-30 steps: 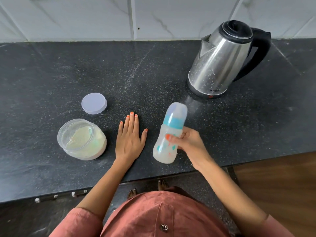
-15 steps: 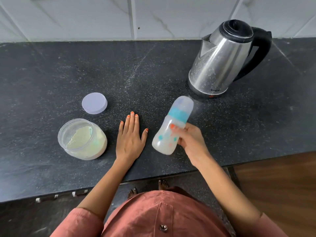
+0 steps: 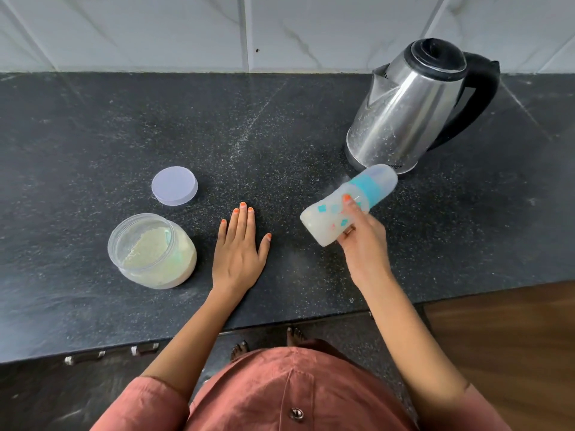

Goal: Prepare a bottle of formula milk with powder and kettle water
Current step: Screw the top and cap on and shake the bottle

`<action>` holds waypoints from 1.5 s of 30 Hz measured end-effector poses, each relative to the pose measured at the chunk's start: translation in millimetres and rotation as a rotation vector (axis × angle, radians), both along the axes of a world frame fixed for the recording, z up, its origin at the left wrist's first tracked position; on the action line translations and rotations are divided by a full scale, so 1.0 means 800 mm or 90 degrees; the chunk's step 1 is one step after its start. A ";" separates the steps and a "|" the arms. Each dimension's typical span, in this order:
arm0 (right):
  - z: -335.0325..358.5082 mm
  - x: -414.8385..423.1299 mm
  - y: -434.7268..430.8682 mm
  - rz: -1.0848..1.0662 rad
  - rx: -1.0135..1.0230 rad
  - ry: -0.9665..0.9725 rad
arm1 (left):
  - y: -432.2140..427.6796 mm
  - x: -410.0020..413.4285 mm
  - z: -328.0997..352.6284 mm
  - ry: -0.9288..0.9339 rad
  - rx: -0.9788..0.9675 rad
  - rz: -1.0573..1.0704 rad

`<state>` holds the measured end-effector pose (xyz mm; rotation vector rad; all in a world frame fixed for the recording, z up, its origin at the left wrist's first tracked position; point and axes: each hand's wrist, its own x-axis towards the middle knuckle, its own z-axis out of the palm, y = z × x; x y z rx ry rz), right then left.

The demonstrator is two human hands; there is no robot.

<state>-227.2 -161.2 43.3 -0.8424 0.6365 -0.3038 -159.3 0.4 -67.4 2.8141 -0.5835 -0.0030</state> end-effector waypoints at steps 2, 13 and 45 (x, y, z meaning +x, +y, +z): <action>-0.003 -0.001 0.007 0.019 -0.048 0.013 | 0.000 0.000 0.000 0.002 0.001 -0.001; -0.002 0.001 0.003 0.001 -0.019 0.009 | -0.001 0.000 0.002 0.008 -0.012 0.000; 0.002 -0.012 -0.005 0.164 -0.065 0.045 | 0.000 0.000 0.002 0.008 -0.016 -0.001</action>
